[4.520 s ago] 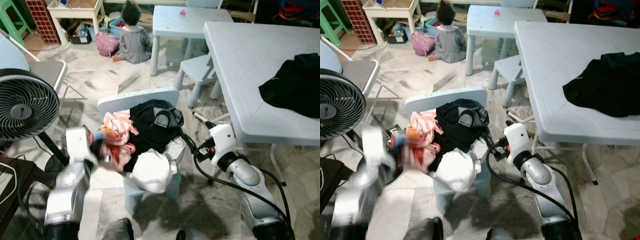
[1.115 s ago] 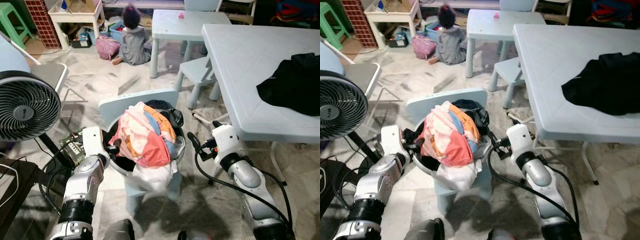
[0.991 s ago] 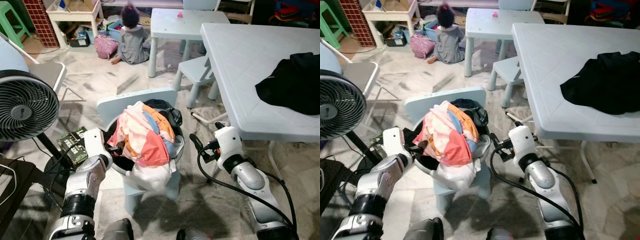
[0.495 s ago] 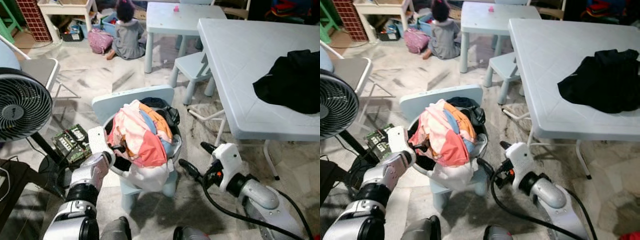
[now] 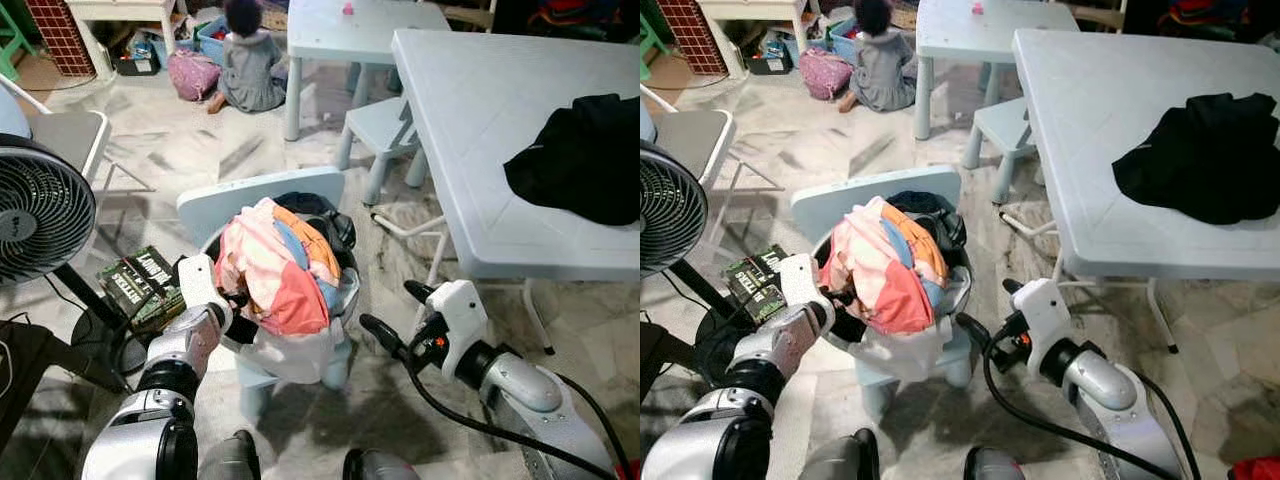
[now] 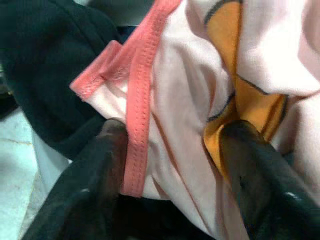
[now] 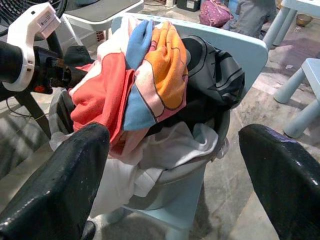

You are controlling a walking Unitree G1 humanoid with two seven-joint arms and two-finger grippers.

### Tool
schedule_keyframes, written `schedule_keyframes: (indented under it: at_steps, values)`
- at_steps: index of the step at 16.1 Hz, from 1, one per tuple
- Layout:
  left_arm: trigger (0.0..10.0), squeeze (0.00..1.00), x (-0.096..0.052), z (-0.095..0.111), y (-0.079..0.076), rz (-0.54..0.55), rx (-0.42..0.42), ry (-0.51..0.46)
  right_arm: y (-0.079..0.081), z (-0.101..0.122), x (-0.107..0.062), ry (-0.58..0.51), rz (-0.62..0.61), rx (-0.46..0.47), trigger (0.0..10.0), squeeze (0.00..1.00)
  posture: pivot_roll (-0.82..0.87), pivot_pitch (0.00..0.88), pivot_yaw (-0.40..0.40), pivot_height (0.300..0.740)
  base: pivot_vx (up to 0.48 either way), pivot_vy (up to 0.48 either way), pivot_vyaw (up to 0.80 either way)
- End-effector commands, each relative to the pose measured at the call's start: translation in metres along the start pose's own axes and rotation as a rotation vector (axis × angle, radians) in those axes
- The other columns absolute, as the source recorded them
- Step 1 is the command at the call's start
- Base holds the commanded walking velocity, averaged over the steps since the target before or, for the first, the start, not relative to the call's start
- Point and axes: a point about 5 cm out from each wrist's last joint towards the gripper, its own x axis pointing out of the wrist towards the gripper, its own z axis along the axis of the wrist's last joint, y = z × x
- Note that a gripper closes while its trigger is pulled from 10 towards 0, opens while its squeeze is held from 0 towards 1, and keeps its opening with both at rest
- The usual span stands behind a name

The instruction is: Hang hanger

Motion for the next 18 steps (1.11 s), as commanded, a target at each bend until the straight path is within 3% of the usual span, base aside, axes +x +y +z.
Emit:
schedule_keyframes:
  at_steps: [1, 18]
  values:
    - [0.0, 0.00, 0.0005, -0.0013, 0.0024, 0.008, -0.003, 0.005, -0.0013, 0.0017, -0.0010, 0.004, -0.008, -0.007, 10.0, 0.00, -0.14, 0.152, -0.033, 0.740, 0.000, 0.000, 0.00]
    - [0.0, 0.00, 0.0027, 0.0060, 0.0070, 0.037, 0.015, -0.051, -0.0079, 0.0020, 0.0062, 0.011, -0.040, -0.022, 10.0, 0.00, -0.13, 0.133, -0.032, 0.740, 0.000, 0.000, 0.00]
